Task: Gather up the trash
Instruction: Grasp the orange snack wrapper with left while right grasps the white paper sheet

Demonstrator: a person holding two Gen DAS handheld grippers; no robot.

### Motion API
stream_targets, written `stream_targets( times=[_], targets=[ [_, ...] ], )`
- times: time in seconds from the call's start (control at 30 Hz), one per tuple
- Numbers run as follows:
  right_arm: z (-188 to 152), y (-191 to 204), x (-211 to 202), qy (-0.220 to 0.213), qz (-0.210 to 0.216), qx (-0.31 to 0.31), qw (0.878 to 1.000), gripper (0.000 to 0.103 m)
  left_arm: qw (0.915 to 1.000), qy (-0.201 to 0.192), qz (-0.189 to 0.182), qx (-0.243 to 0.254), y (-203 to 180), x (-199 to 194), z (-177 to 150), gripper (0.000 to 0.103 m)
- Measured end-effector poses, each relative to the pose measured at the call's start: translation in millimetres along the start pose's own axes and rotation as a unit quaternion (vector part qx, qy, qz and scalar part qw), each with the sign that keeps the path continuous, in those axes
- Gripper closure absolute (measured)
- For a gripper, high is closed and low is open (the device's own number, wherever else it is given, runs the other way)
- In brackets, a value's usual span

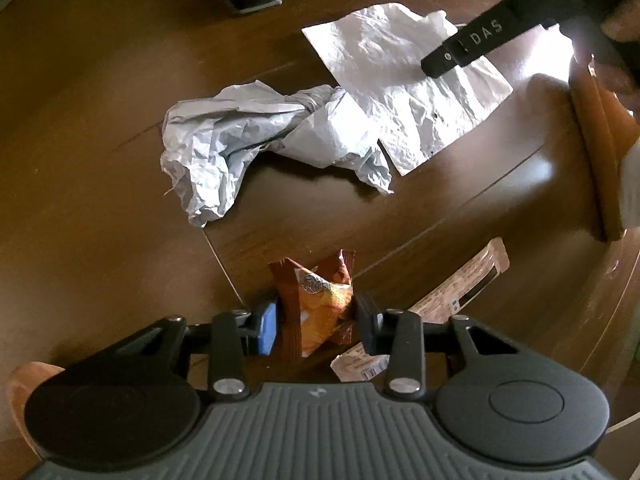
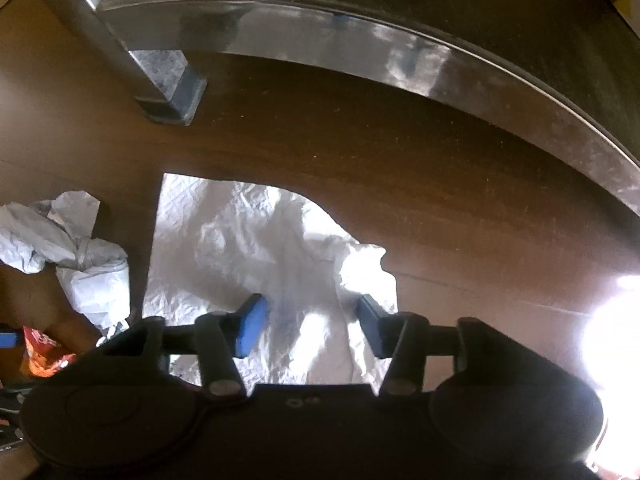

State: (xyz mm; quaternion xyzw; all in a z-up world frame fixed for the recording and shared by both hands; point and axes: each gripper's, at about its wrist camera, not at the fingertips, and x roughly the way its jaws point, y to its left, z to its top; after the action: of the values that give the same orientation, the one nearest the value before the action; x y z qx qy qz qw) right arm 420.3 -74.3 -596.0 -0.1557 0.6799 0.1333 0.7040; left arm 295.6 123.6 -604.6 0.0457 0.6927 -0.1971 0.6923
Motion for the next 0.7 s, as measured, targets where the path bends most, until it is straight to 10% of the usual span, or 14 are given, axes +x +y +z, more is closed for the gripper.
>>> stream_targets(
  times=[0.1,0.7],
  targets=[
    [0.9,5.2,-1.0,0.005,-0.002,-0.019,1.0,0.102,0.9999,-0.001,-0.004,-0.009,6.4,-1.1,0.4,0.066],
    [-29.1,-4.8,-121.7,-0.012,0.0,0.011,1.0,0.102,0.9987,-0.046,-0.022,-0.008,3.0,-103.9,10.4,0.072]
  ],
)
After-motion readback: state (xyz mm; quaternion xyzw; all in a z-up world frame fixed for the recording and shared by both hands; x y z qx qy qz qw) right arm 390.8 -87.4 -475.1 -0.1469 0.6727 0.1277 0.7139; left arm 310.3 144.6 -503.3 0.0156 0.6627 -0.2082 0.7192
